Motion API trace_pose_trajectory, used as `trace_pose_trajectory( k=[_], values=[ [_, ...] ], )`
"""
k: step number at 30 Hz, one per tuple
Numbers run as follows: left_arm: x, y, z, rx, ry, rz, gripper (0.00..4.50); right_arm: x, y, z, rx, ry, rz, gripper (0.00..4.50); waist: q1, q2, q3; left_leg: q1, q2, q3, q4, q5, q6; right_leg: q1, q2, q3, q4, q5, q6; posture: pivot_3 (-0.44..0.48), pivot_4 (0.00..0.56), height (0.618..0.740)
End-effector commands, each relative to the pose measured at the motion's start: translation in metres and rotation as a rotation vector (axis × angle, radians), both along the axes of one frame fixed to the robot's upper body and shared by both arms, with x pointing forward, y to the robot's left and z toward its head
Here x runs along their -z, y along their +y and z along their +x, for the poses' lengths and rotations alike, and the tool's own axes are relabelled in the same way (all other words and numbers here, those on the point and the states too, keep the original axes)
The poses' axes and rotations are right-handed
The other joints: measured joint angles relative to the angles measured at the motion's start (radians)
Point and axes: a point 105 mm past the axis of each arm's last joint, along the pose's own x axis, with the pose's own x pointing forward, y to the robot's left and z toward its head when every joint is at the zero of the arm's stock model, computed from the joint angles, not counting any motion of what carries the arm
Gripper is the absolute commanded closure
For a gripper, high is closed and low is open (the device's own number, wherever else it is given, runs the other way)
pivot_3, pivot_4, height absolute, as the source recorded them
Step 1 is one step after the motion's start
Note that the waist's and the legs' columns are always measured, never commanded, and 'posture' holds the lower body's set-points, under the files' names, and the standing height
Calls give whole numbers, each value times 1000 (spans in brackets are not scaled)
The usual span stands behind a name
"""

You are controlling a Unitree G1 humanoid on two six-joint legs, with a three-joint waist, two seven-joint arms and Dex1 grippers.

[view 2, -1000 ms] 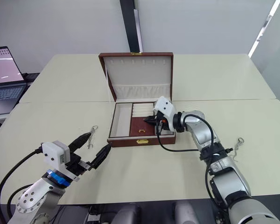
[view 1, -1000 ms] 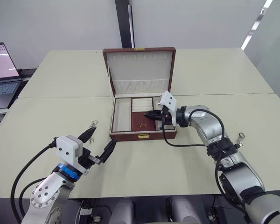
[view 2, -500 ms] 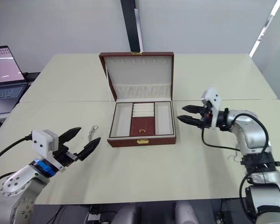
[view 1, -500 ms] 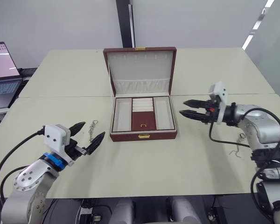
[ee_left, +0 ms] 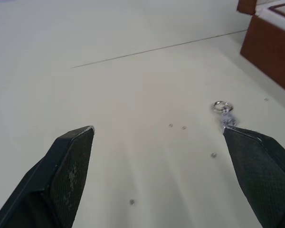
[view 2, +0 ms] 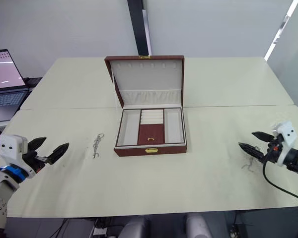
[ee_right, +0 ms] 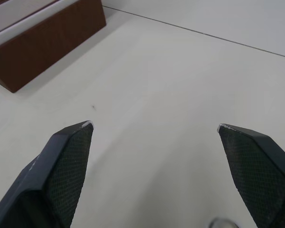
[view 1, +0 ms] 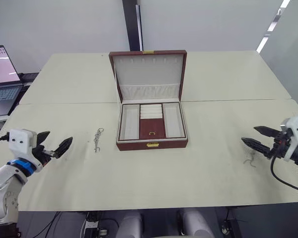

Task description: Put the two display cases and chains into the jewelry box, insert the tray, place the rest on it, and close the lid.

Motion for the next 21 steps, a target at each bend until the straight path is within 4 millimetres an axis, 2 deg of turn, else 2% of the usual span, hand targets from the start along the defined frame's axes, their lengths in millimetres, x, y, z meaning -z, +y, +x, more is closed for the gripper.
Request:
trace_pose_trajectory(
  k=[1, 4, 9, 21],
  values=[
    [-19, 20, -5, -51, -60, 58, 0, -11, -23, -7, 73, -50, -41, 38, 0, 0, 0, 0, 0, 0, 0, 0, 0, 0, 0, 0, 0, 0, 0, 0, 150, 740],
    [-17, 36, -13, -95, -49, 67, 0, -5, -41, -12, 135, -35, -59, 38, -1, 0, 0, 1, 0, 1, 0, 0, 0, 0, 0, 0, 0, 0, 0, 0, 150, 740],
    [-15, 50, -23, -136, -37, 77, 0, 1, -50, -14, 170, -27, -67, 38, -1, 0, 0, 1, 0, 1, 0, 0, 0, 0, 0, 0, 0, 0, 0, 0, 150, 740],
    [-17, 57, -30, -157, -35, 99, 0, 10, -61, -13, 204, -14, -82, 38, -1, 0, 0, 1, 0, 1, 0, 0, 0, 1, 0, 0, 0, 0, 0, 0, 150, 740]
  ],
)
